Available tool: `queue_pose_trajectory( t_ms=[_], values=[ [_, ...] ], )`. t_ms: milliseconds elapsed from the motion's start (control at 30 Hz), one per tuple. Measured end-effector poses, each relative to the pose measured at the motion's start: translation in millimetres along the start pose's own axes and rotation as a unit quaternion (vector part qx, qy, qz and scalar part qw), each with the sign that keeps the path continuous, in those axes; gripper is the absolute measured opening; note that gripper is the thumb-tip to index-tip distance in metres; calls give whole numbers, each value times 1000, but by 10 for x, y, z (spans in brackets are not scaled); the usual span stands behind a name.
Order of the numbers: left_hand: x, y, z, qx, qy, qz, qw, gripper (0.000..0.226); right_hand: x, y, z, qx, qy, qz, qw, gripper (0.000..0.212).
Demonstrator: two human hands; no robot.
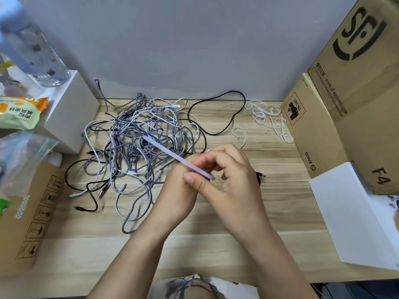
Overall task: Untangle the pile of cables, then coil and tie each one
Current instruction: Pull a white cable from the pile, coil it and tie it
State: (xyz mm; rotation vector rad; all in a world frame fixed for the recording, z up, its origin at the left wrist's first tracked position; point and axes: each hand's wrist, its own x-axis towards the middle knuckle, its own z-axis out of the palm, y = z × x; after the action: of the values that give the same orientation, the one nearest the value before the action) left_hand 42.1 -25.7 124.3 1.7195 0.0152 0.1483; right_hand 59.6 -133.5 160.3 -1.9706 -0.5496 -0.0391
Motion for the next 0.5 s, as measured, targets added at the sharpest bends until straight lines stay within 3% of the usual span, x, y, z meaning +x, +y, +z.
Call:
queue_pose_trajectory(
  t_ms=[133, 200, 333, 500],
  values=[
    [-6, -54, -27, -5, 31, -12, 999, 27, -37, -24, 15, 64, 1, 3, 998, 10],
    [-8, -7, -40, -9, 33, -14, 999, 12, -41, -58, -4, 153, -20, 39, 987, 11],
    [2, 50, 19, -42, 48, -34, 997, 31, -28, -87, -28, 315, -34, 116, 941, 8],
    [26, 46, 6, -81, 70, -42, 993, 30, -12, -86, -53, 325, -12, 160, 932, 17]
  ],
)
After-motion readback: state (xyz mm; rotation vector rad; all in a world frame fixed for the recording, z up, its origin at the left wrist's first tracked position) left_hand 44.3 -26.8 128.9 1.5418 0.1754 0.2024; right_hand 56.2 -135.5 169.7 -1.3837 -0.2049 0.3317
